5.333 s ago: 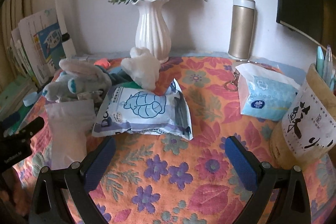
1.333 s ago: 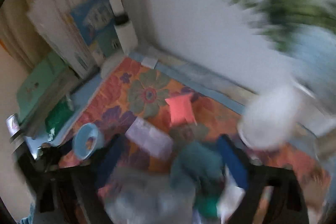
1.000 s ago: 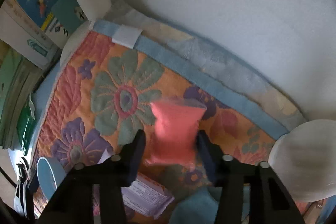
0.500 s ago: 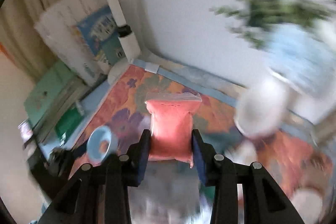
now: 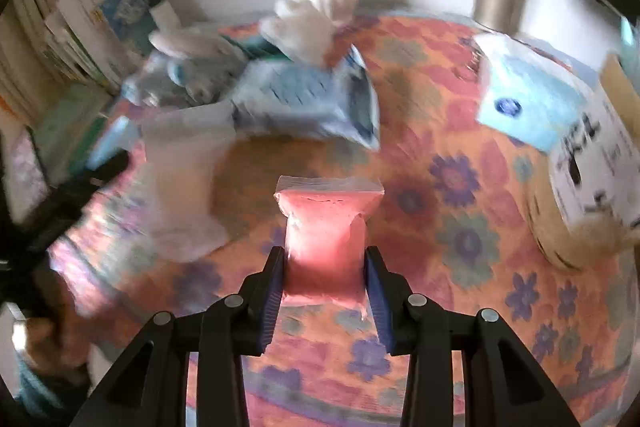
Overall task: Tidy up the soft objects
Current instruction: 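Carry the bowl and pink pouch to the round glass table and release both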
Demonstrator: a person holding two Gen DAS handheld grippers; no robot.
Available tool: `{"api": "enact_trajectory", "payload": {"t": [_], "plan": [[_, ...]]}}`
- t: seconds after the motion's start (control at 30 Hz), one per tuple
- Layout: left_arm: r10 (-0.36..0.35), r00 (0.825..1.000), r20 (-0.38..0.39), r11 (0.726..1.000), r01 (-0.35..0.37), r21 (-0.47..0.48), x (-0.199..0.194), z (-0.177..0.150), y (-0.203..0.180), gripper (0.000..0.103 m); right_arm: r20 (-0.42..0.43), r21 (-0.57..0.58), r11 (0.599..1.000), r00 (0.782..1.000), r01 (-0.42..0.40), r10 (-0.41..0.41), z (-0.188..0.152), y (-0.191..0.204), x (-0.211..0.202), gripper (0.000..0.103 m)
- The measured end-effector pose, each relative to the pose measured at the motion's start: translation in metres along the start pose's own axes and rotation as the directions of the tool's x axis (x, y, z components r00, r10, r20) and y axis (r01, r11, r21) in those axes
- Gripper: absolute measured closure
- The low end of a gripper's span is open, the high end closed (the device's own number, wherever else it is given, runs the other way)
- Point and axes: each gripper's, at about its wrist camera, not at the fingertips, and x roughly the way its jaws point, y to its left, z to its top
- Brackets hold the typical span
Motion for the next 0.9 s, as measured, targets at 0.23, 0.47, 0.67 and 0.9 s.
{"api": "enact_trajectory", "payload": {"t": [0.23, 0.47, 0.67, 0.9], "plan": [[0.001, 1.000, 0.023, 0.997, -0.003, 0.073, -0.016, -0.002, -0.022, 0.039, 0.063, 0.084, 0.993, 0.995, -0.084, 0.079, -0.011, -0.010, 0.006, 0.049], [-0.037, 0.999, 0.031, 0.995, 0.034, 0.096, -0.031, 0.003, -0.013, 0.039, 0.112, 0.092, 0.993, 0.991, -0.080, 0.069, -0.022, -0.015, -0.009, 0.065], [-0.131, 0.991, 0.030, 0.981, 0.125, 0.145, -0.044, 0.013, -0.055, 0.039, 0.209, 0.112, 0.990, 0.976, -0.086, 0.061, -0.029, -0.023, -0.061, 0.065], [-0.255, 0.967, 0.010, 0.942, 0.247, 0.227, -0.050, 0.034, -0.140, 0.039, 0.305, 0.161, 0.985, 0.952, -0.067, 0.015, -0.045, -0.057, -0.134, 0.065]]}}
